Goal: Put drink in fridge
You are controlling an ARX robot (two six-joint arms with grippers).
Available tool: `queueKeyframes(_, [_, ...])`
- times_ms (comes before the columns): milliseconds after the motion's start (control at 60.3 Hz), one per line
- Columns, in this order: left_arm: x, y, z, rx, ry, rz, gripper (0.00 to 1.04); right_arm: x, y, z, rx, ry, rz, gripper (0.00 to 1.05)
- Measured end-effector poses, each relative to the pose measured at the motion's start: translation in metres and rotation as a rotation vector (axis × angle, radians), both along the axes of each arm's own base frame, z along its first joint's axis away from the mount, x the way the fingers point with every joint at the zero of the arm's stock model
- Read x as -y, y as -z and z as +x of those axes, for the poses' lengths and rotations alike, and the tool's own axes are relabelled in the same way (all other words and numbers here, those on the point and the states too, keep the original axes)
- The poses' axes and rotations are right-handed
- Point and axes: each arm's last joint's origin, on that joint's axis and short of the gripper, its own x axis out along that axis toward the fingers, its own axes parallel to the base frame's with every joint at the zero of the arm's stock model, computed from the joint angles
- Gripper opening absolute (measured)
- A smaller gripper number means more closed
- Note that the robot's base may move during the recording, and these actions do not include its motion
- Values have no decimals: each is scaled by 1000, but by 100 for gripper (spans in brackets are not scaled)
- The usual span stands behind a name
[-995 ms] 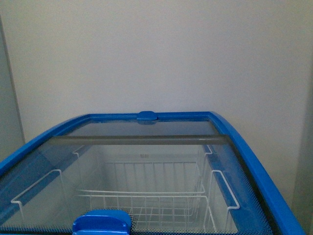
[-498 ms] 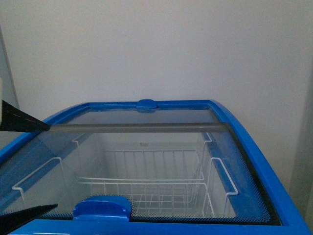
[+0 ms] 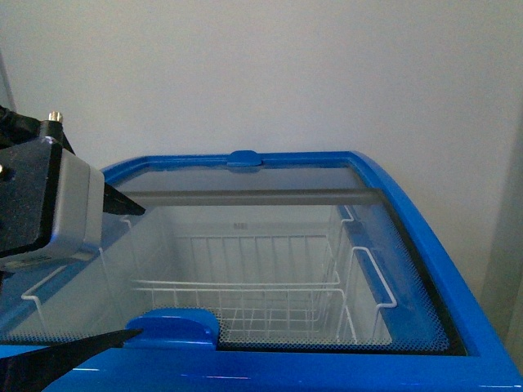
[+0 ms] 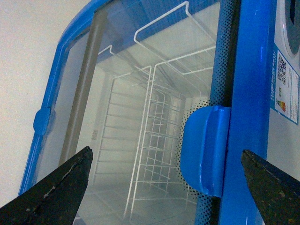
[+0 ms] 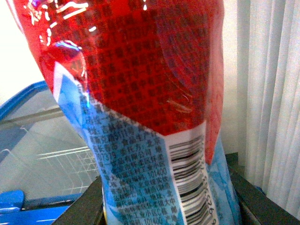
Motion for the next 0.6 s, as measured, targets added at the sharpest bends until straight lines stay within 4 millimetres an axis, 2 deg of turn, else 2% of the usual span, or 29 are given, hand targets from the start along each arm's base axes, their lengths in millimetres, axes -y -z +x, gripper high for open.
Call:
queueKeyframes(415, [16,5,21,-4,45,41,97,0,0,0,0,0,0,45])
queueKeyframes(597, [19,-2,25,2,51,41,97,0,0,0,0,0,0,45])
